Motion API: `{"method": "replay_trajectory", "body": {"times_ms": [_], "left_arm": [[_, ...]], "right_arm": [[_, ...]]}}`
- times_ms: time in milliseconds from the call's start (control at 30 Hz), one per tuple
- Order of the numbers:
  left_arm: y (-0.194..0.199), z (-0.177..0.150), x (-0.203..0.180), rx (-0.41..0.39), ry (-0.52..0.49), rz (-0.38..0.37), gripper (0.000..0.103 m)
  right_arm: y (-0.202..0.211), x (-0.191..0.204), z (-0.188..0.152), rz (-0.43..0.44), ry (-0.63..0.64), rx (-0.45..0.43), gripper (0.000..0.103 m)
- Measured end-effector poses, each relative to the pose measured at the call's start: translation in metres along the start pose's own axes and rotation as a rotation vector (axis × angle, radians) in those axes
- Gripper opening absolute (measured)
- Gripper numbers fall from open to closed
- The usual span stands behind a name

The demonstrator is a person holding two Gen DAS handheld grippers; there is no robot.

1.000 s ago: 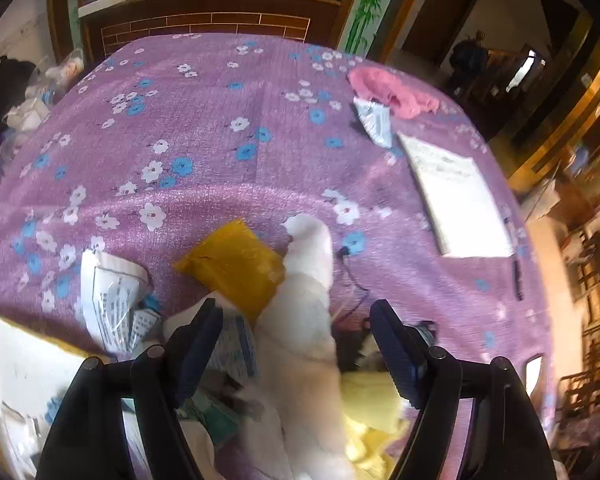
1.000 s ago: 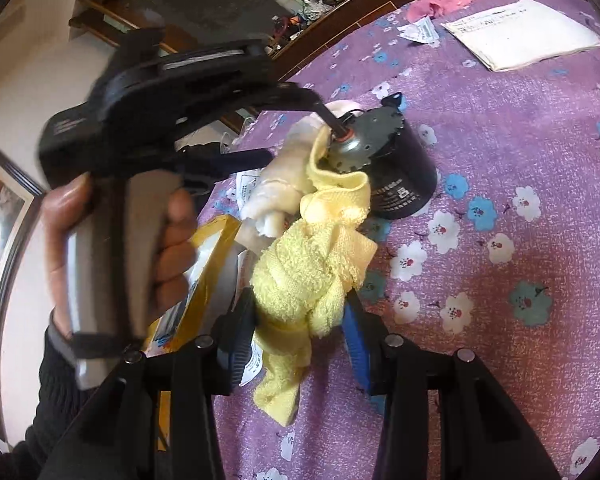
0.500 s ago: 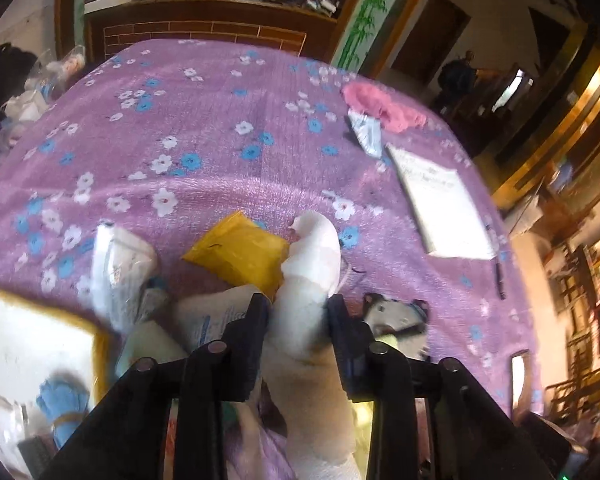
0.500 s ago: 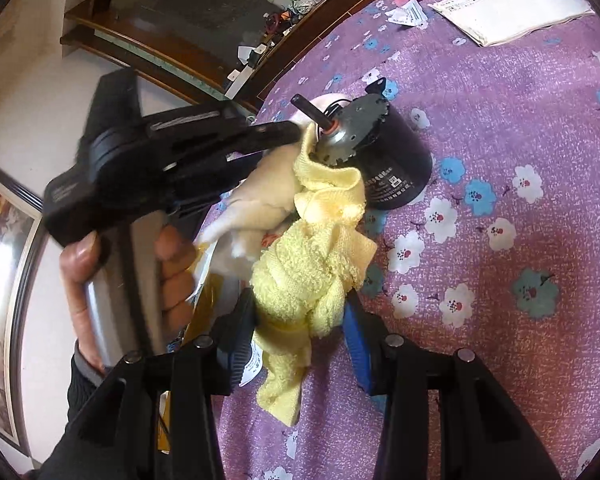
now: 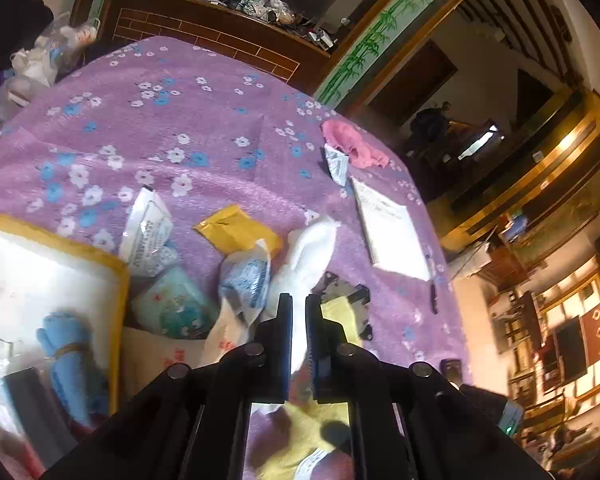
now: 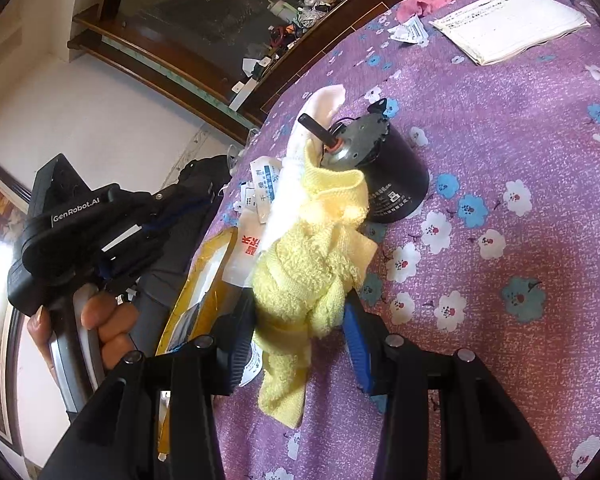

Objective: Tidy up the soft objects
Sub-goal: 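Grasp the white sock-like cloth with the left gripper while the right gripper holds the towel, then carry the white cloth and yellow towel into the foam box and open both grippers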

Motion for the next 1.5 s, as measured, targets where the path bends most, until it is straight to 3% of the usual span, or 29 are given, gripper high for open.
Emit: {"method": "replay_trajectory", "body": {"times_ms": [67, 100, 133, 267, 400, 500, 567, 633, 733, 1067, 1267, 1400, 1500], "left_arm": [[-0.008, -0.003, -0.002, 0.035, -0.014, 0.013, 0.031], [-0.013, -0.005, -0.004, 0.050, -0.024, 0.023, 0.060], [-0.018, -0.007, -0.006, 0.051, -0.033, 0.036, 0.073], [-0.040, -0.013, -0.005, 0.064, -0.137, 0.164, 0.073], [-0.052, -0.030, -0.008, 0.088, -0.219, 0.196, 0.071], [-0.065, -0.040, -0.005, 0.118, -0.282, 0.271, 0.057], [-0.076, -0.043, 0.000, 0.150, -0.274, 0.283, 0.051], [-0.083, -0.046, 0.004, 0.173, -0.252, 0.267, 0.037], [-0.081, -0.048, 0.002, 0.169, -0.238, 0.252, 0.031], [-0.002, -0.044, -0.016, 0.043, -0.142, 0.095, 0.030], [0.049, -0.057, -0.020, 0.000, -0.092, 0.002, 0.030], [0.073, -0.074, -0.006, -0.017, -0.084, 0.012, 0.030], [0.089, -0.086, 0.014, -0.026, -0.054, 0.024, 0.030]], "right_arm": [[0.001, 0.000, -0.001, 0.001, -0.003, -0.003, 0.042], [0.002, 0.001, -0.001, 0.003, -0.004, -0.004, 0.042], [0.002, 0.000, -0.001, 0.003, -0.005, -0.004, 0.042], [0.001, 0.000, 0.001, 0.005, -0.014, -0.001, 0.042], [0.003, -0.004, 0.002, 0.012, -0.038, -0.006, 0.042], [0.004, -0.007, 0.004, 0.014, -0.058, -0.014, 0.042], [0.003, -0.008, 0.004, 0.016, -0.063, -0.012, 0.042], [0.003, -0.008, 0.004, 0.013, -0.061, -0.014, 0.042], [0.003, -0.008, 0.004, 0.014, -0.062, -0.014, 0.042], [0.009, -0.009, 0.009, 0.036, -0.069, -0.048, 0.042], [0.021, 0.009, 0.007, -0.021, 0.049, -0.109, 0.041], [0.031, 0.021, 0.000, -0.049, 0.110, -0.156, 0.041], [0.035, 0.016, -0.009, -0.050, 0.057, -0.154, 0.041]]}}
Point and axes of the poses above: each gripper's, at about its wrist camera, not at the fingertips, and y roughly against the way its jaws point, x to its left, z to its top, the point moved 10 cm from there along -y, roughly the way its jaws point, and after that the axes turned 2 degrees about y, right-handed, at the moved point
